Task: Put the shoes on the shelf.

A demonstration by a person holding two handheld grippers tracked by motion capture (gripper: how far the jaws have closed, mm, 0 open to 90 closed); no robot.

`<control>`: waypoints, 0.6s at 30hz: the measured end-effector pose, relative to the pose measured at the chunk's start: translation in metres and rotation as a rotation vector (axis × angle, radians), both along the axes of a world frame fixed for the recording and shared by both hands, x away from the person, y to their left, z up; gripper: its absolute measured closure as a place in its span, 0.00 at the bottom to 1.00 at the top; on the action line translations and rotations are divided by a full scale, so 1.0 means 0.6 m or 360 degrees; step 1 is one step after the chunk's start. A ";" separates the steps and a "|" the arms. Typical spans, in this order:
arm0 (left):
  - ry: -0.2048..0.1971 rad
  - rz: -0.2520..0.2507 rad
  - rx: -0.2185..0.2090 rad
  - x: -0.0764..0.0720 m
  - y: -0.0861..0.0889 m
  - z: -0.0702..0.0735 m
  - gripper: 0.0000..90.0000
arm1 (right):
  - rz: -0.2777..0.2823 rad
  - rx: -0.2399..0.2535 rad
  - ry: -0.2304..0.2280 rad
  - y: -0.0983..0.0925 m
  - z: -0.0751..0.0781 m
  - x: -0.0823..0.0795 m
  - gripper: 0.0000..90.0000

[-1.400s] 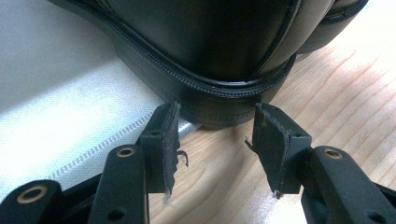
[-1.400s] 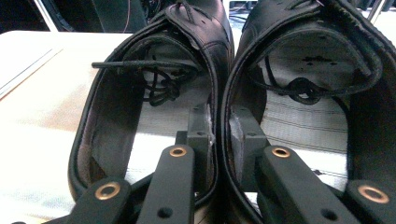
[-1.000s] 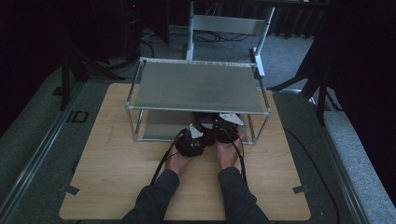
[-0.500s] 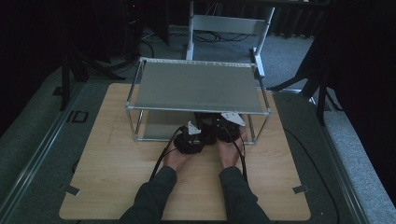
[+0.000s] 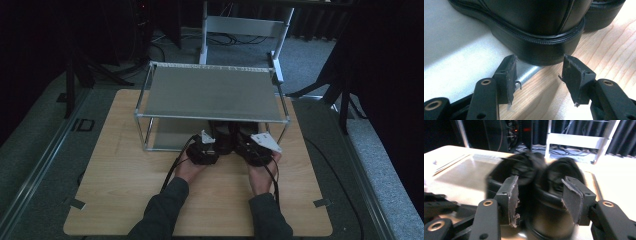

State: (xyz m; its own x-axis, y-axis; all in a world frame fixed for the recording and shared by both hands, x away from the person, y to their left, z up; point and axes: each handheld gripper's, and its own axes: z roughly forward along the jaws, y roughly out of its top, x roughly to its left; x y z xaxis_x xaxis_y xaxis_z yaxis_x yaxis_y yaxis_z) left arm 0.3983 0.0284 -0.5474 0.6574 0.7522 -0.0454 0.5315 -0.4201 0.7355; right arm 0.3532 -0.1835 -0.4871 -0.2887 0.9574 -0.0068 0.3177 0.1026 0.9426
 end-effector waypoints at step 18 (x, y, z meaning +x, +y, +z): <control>0.0032 0.0039 -0.0013 -0.042 0.043 0.010 0.49 | 0.0045 -0.0165 0.0402 -0.090 -0.058 -0.033 0.47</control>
